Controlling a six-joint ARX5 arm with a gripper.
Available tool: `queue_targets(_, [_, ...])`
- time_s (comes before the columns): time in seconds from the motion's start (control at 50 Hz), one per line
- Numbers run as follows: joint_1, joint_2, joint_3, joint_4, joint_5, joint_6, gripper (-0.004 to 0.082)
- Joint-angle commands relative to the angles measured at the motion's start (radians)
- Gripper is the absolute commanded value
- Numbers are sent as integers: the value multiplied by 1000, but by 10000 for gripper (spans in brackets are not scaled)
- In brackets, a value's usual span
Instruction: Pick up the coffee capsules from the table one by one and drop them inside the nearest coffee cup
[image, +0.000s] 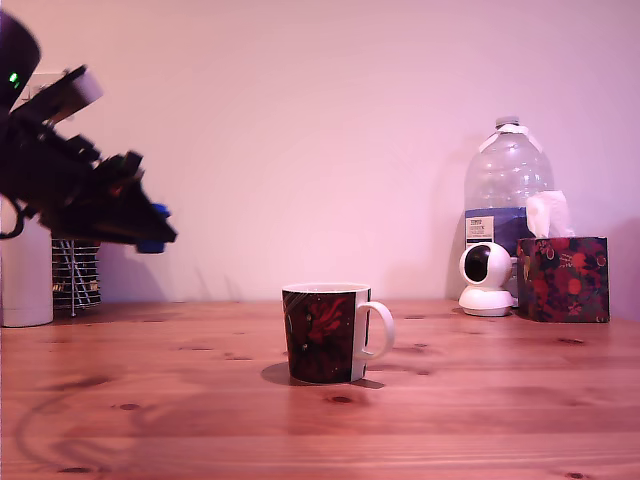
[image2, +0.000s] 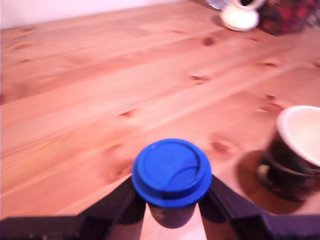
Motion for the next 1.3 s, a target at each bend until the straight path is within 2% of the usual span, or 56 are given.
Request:
queue_targets(0.0, [-24, -16, -2, -18, -3, 11, 213])
queue_targets(0.12, [-73, -35, -2, -47, -20, 24, 213])
queue_targets(0.52, [-194, -82, -1, -100, -43, 11, 213])
queue_targets(0.68, [-223, -87, -1, -130, -41, -6, 213])
queue_targets(1.06, [-262, -87, 2, -159, -41, -6, 213])
queue_targets(1.28, [-290, -87, 71, -256, -54, -2, 213])
